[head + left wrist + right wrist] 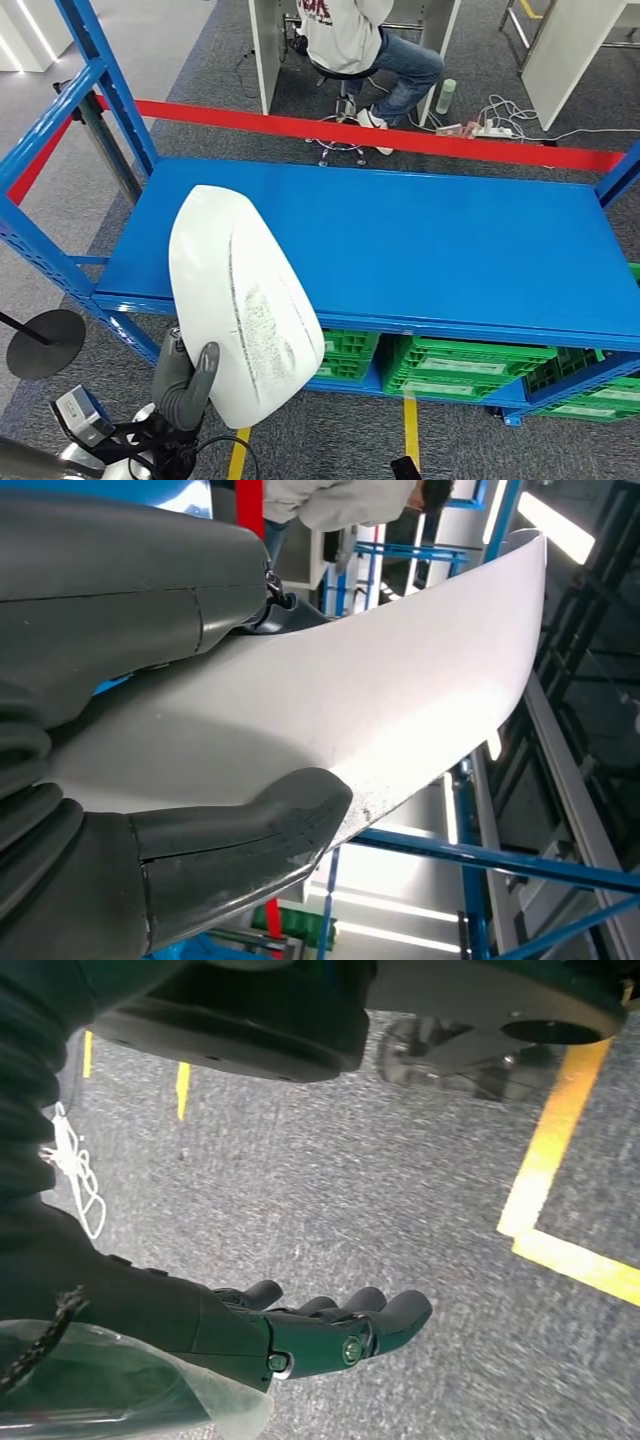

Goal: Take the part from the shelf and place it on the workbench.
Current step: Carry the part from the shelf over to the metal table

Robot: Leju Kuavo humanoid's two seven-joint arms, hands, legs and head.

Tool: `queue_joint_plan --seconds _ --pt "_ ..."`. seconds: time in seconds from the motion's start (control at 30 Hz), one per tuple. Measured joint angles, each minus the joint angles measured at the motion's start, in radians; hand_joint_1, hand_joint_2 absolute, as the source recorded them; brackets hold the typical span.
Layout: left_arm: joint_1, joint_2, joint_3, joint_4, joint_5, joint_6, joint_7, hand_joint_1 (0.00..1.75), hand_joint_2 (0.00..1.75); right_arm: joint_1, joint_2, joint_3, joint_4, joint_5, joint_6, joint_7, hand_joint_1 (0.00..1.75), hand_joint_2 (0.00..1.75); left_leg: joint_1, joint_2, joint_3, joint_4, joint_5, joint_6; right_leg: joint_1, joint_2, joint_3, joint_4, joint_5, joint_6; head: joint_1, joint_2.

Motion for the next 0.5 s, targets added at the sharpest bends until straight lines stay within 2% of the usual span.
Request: queue_joint_plan --seconds 0.07,0.1,0.13,0.2,0.23,0.27,0.33,0.4,0.43,0.47,0.5 --pt "0.0 0.0 0.0 0.002 -0.002 -0.001 0.002 1.75 1.75 0.005 0.0 0.0 0.0 0.0 0.0 0.005 0.0 1.75 -0.003 -0.003 0.0 0.002 0.0 -0.002 0.002 0.0 0.061 -0.131 0.063 -0.008 0.0 0.0" --pt "-0.001 0.0 0.0 0.003 -0.003 -0.001 0.003 1.75 1.75 0.008 -0.001 0.0 0.0 0.0 0.0 0.007 0.0 1.75 -0.005 -0.003 -0.003 0.004 0.002 -0.006 0.003 0.001 0.082 -0.177 0.077 -0.011 0.0 0.0" --pt "-0.001 0.0 0.0 0.003 -0.004 -0.001 0.004 1.75 1.75 0.009 -0.001 0.0 0.0 0.0 0.0 0.007 0.0 1.75 -0.006 -0.002 -0.008 0.006 0.004 -0.011 0.005 0.002 0.091 -0.199 0.079 -0.014 -0.001 0.0" --pt "-0.001 0.0 0.0 0.004 -0.006 -0.001 0.005 1.75 1.75 0.009 -0.001 0.0 0.0 0.001 0.0 0.007 0.0 1.75 -0.006 0.0 -0.016 0.008 0.01 -0.023 0.005 0.005 0.091 -0.208 0.08 -0.021 -0.001 0.0" --pt "-0.001 0.0 0.0 0.005 -0.006 -0.001 0.005 1.75 1.75 0.008 -0.001 0.0 0.0 0.001 0.0 0.007 0.0 1.75 -0.005 0.0 -0.018 0.011 0.005 -0.03 0.003 0.006 0.089 -0.21 0.084 -0.026 -0.002 0.0" --pt "-0.001 0.0 0.0 0.005 -0.006 -0.001 0.005 1.75 1.75 0.008 -0.001 0.0 0.0 0.001 0.0 0.008 0.0 1.75 -0.004 -0.001 -0.023 0.026 -0.011 -0.036 0.001 0.004 0.087 -0.212 0.089 -0.032 -0.003 0.0" --pt "-0.001 0.0 0.0 0.006 -0.006 -0.001 0.005 1.75 1.75 0.009 -0.002 0.0 0.0 0.002 -0.001 0.011 0.0 1.75 0.001 -0.002 -0.052 0.11 -0.078 -0.048 -0.001 -0.002 0.081 -0.215 0.098 -0.042 -0.006 0.0" --pt "0.0 0.0 0.0 0.009 -0.006 -0.001 0.006 1.75 1.75 0.017 -0.004 -0.001 0.0 0.003 -0.001 0.014 0.0 1.75 0.005 -0.002 -0.091 0.234 -0.146 -0.056 0.0 -0.006 0.068 -0.213 0.107 -0.046 -0.007 0.0" --pt "0.0 0.0 0.0 0.01 -0.006 -0.001 0.006 1.75 1.75 0.021 -0.004 -0.001 0.0 0.004 -0.001 0.014 0.0 1.75 0.007 -0.002 -0.096 0.268 -0.158 -0.058 0.0 -0.007 0.06 -0.212 0.112 -0.046 -0.007 0.0" --pt "0.001 0.0 0.0 0.011 -0.006 -0.001 0.006 1.75 1.75 0.024 -0.005 -0.001 0.0 0.004 -0.001 0.014 0.0 1.75 0.009 -0.002 -0.084 0.265 -0.152 -0.059 0.0 -0.007 0.053 -0.211 0.118 -0.045 -0.007 0.0" --pt "0.001 0.0 0.0 0.011 -0.006 -0.001 0.006 1.75 1.75 0.025 -0.005 -0.001 0.0 0.004 -0.001 0.014 0.0 1.75 0.01 -0.002 -0.053 0.222 -0.129 -0.058 0.0 -0.006 0.046 -0.211 0.123 -0.043 -0.007 0.0"
